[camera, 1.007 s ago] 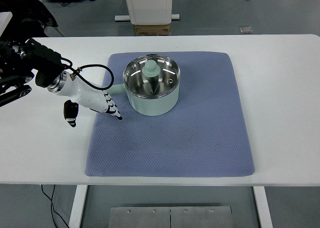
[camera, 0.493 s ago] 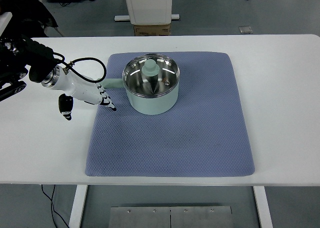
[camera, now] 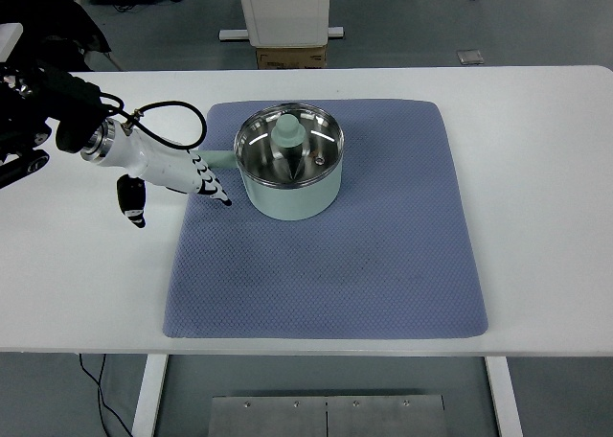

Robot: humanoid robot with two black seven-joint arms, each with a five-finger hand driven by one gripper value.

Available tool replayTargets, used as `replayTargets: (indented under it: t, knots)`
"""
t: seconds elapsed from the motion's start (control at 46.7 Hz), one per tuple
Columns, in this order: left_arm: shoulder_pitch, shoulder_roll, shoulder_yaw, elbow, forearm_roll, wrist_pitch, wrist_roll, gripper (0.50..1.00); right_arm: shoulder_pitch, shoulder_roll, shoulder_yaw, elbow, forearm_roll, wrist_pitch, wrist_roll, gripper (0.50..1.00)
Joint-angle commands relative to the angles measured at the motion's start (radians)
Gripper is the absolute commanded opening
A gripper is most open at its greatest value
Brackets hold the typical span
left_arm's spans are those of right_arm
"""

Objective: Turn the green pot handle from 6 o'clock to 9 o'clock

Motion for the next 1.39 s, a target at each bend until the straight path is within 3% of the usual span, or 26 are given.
replayTargets:
  t: [0.0, 0.278, 0.9, 1.071, 1.371]
  knots:
    - [-0.018, 0.023, 0.000, -0.007, -0.014, 0.000, 0.000, 1.000, 0.000, 0.000, 0.000, 0.000, 0.000, 0.000, 0.000, 1.000]
    - [-0.082, 0.076, -0.009, 0.000, -0.194, 0.001, 0.000, 1.000, 0.000, 0.000, 0.000, 0.000, 0.000, 0.000, 0.000, 1.000]
    - [-0.058, 0.073, -0.010, 0.115, -1.094, 0.007, 0.000, 1.000, 0.000, 0.000, 0.000, 0.000, 0.000, 0.000, 0.000, 1.000]
    - [-0.004, 0.046, -0.012, 0.182, -1.264, 0.015, 0.000, 1.000, 0.000, 0.000, 0.000, 0.000, 0.000, 0.000, 0.000, 1.000]
    - [0.073, -0.035, -0.013, 0.280, -1.614, 0.099, 0.000, 1.000, 0.000, 0.000, 0.002, 0.000, 0.000, 0.000, 0.000, 1.000]
